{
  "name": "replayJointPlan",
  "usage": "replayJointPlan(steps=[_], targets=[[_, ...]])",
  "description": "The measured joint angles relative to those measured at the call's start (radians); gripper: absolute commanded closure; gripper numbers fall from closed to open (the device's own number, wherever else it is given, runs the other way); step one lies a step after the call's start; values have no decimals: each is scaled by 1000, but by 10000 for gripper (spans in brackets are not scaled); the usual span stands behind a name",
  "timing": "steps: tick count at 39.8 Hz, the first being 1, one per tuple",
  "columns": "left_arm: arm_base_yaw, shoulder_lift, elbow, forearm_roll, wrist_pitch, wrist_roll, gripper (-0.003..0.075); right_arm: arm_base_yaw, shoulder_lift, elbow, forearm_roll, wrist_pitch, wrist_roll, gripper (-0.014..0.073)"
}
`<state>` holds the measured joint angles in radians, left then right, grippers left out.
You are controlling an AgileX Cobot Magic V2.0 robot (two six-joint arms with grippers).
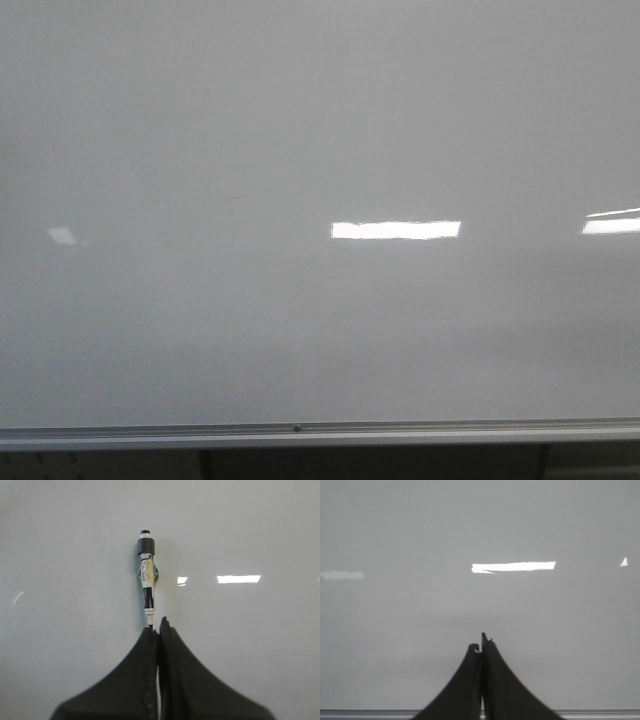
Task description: Write number 0 on whiteboard
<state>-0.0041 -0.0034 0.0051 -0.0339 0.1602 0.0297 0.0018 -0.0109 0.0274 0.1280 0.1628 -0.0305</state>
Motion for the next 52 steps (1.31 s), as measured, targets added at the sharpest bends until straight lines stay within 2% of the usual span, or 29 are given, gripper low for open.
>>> replayJointPlan(steps=[43,52], targets=[[0,0,0,0,-2,0,740,0,0,0,0,2,0,662],[0,0,0,0,-69,0,740,0,0,0,0,2,0,662]])
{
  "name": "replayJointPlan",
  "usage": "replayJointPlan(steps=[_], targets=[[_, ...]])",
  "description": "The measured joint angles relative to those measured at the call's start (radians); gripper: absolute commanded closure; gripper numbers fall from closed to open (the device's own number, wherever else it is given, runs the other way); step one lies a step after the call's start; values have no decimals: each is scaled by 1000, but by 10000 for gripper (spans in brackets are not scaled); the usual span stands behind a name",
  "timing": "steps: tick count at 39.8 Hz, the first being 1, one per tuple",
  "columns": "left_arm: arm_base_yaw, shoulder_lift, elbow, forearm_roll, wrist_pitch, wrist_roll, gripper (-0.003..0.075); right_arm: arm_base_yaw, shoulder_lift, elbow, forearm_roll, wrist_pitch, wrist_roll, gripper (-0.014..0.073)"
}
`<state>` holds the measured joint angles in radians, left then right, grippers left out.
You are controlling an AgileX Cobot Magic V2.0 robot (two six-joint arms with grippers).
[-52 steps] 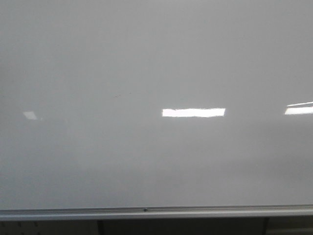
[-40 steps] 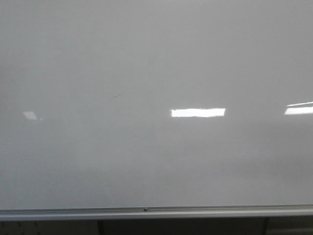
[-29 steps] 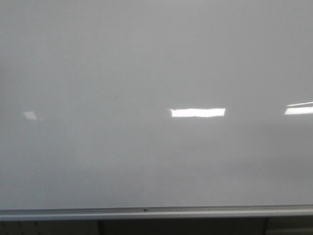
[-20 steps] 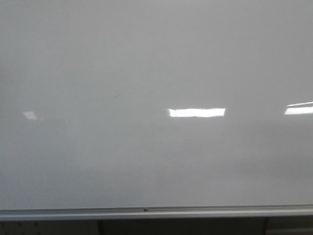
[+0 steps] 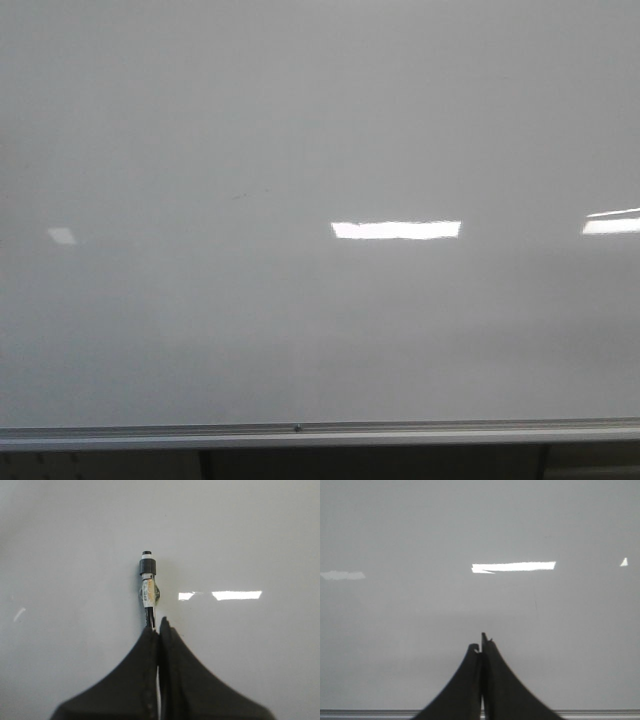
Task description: Write number 0 on whiteboard
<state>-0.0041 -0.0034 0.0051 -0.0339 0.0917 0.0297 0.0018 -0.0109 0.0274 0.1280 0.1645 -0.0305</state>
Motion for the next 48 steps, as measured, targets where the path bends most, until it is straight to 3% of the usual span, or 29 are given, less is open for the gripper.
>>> replayJointPlan(steps=[15,26,36,39,42,45,48], targets=[[0,0,-21,0,-114,0,739,0,0,-57,0,-20,0,658],[0,130,-277,34,84,0,739,0,96,-343,0,206,0,652],[0,366,-366,68,179,0,739,0,323,-457,0,247,0,636],[0,394,-368,68,177,0,734,0,345,-457,0,247,0,570],[0,403,-368,68,177,0,682,0,348,-457,-1,247,0,442],[0,404,-368,68,176,0,560,0,348,-457,-1,247,0,284],[0,404,-368,69,176,0,363,0,348,-457,-2,247,0,152]])
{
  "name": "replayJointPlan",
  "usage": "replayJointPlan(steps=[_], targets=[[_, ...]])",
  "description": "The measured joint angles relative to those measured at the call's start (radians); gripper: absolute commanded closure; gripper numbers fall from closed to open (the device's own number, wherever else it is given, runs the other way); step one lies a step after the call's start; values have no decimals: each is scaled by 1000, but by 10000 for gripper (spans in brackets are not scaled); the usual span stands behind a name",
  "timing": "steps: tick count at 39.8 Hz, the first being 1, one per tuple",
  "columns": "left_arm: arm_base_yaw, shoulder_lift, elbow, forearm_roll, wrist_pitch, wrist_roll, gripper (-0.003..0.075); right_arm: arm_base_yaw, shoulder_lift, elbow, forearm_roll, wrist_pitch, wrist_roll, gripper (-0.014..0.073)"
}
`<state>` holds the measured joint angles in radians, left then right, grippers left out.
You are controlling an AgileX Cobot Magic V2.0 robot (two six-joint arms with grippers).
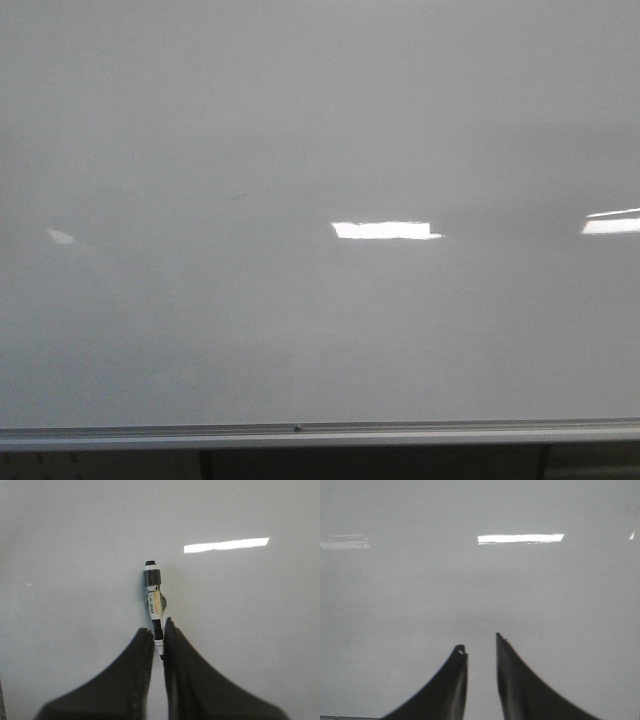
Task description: Write number 0 on whiteboard
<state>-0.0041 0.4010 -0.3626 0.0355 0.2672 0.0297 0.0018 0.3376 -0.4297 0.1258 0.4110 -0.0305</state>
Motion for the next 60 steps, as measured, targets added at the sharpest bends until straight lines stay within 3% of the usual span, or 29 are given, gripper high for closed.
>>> replayJointPlan(steps=[3,7,18,30,42,60], targets=[[0,0,0,-1,-2,0,194,0,0,0,0,0,0,100],[0,0,0,-1,-2,0,76,0,0,0,0,0,0,96],[0,59,-2,-36,-3,0,83,0,0,0,0,0,0,96],[0,454,-126,-44,-5,0,83,0,0,0,0,0,0,96],[0,833,-265,-44,-130,0,83,0,0,0,0,4,0,96],[0,1156,-426,-50,-183,0,83,0,0,0,-1,18,0,96]])
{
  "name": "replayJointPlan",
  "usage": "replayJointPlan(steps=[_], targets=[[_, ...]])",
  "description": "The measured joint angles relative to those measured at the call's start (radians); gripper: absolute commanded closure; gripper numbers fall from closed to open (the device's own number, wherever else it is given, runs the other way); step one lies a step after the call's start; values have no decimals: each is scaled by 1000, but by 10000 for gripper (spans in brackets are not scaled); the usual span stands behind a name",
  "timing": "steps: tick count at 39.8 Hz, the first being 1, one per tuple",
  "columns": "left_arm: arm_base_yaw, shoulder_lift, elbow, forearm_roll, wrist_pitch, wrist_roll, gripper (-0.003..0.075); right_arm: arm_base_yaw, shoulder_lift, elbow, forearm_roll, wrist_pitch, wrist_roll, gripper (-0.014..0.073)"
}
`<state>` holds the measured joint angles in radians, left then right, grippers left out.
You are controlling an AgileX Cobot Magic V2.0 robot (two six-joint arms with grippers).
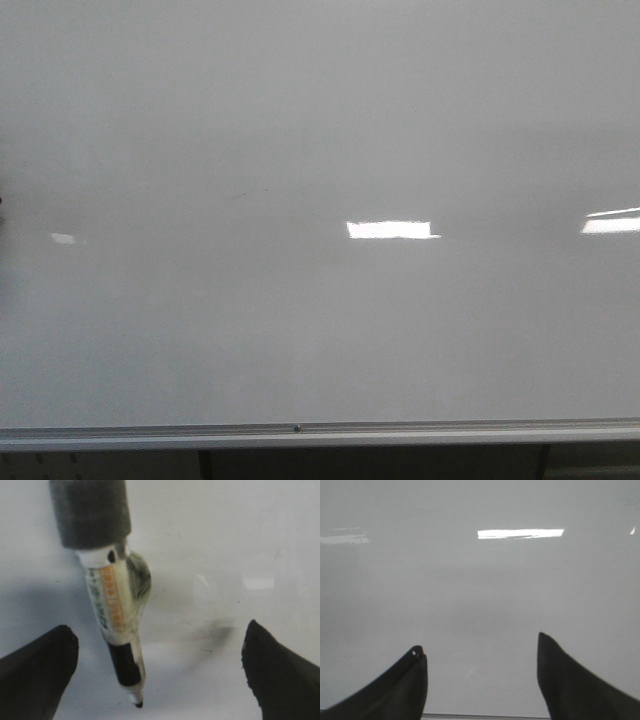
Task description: Write number 0 on whiteboard
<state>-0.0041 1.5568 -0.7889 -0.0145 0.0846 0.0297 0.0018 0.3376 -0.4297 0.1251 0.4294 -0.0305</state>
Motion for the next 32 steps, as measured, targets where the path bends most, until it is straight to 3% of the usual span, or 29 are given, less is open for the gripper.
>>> replayJointPlan(steps=[13,18,27,32], targets=[[0,66,-39,-20,2,0,101,0,0,0,0,0,0,96],[0,67,-39,-20,2,0,230,0,0,0,0,0,0,96],[0,76,-39,-20,26,0,560,0,0,0,0,0,0,96],[0,78,-39,-20,32,0,697,0,0,0,0,0,0,96]])
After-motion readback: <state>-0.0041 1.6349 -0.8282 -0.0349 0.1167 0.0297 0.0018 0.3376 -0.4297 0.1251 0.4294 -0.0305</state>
